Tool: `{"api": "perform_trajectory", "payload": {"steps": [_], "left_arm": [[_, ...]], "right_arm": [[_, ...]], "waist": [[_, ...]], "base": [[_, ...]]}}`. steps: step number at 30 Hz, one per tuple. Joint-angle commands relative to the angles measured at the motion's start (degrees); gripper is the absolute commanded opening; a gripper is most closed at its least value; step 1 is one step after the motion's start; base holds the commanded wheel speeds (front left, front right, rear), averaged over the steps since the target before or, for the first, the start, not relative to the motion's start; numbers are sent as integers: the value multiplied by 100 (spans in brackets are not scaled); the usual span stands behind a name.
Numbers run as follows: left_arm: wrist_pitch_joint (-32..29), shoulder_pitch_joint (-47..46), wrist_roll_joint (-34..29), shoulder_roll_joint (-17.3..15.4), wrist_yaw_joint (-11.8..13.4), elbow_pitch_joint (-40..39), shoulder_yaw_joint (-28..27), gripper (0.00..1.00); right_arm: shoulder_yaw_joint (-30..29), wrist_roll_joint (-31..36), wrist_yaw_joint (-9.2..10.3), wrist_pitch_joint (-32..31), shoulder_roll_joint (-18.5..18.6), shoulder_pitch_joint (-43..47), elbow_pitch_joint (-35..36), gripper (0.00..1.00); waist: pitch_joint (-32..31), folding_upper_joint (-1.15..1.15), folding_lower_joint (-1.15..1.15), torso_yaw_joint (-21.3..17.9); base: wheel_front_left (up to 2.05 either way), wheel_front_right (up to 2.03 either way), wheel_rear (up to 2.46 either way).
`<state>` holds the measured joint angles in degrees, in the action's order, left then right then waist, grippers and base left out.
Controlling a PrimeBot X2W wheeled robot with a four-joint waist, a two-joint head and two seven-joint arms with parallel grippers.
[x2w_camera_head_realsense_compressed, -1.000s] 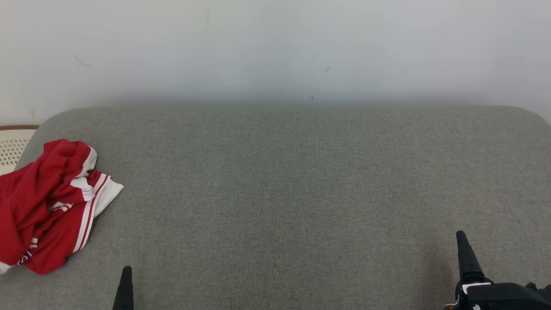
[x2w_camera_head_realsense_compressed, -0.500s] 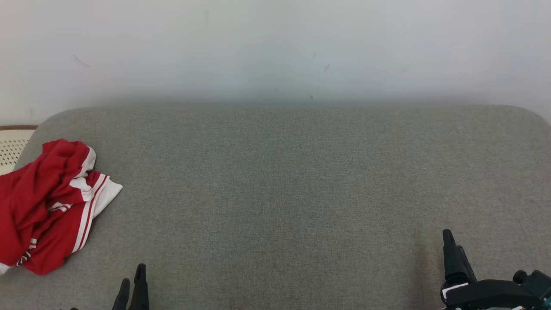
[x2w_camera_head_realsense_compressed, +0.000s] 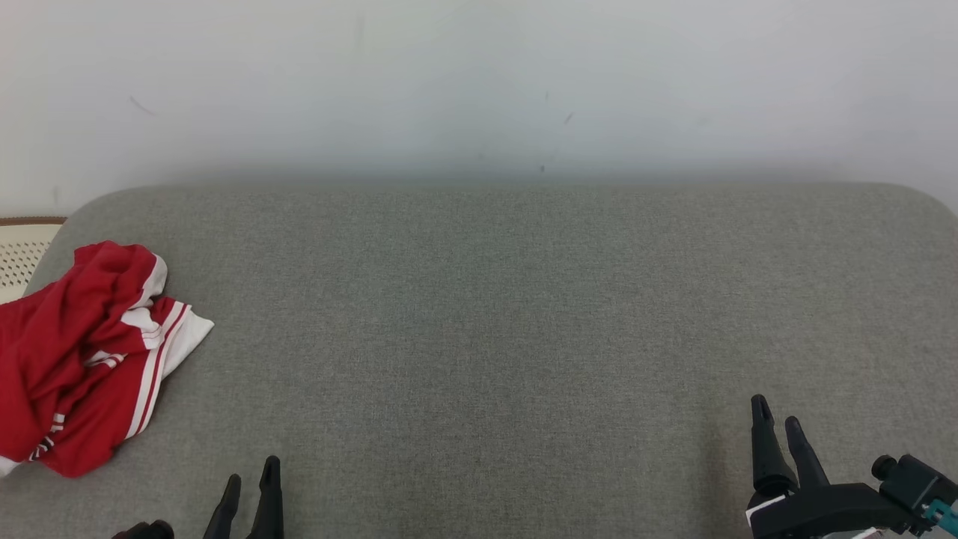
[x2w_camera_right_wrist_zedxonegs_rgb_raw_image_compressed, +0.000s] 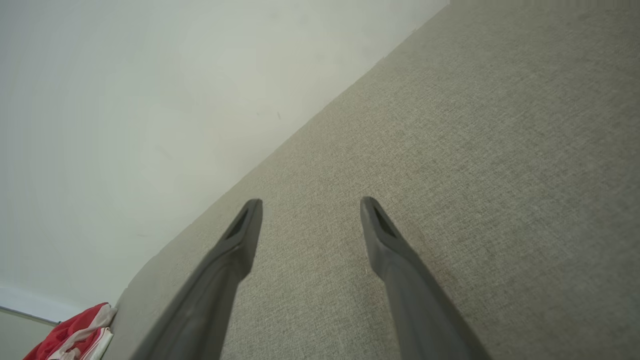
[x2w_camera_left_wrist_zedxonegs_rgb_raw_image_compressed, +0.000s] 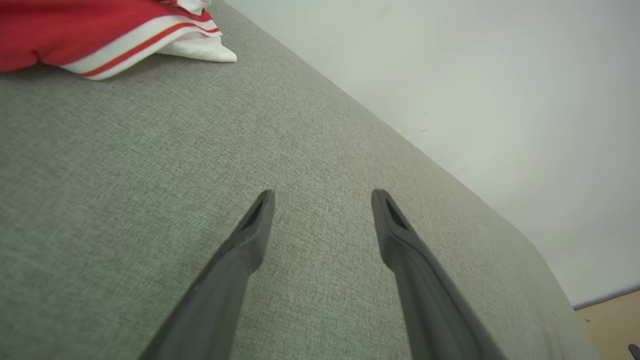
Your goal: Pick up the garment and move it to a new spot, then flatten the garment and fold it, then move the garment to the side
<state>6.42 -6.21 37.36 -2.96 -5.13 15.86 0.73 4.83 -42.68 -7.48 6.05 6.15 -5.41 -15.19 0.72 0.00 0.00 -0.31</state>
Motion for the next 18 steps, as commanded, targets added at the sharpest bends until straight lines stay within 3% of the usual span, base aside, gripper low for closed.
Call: {"api": "perform_trajectory", "payload": {"steps": [1,18], "left_arm": [[59,-133,-185,-47,-1,-96,33,100],[318,-73,-1119,-10,63,-182,1,100]], "right_arm": [[49,196,-1,58,58,-126,116,100],[213,1207,-1,328,62,-88,262,100]], "waist": [[4,0,0,0],[40,0,0,-48]], "base": [[0,0,0],[0,0,0]]}}
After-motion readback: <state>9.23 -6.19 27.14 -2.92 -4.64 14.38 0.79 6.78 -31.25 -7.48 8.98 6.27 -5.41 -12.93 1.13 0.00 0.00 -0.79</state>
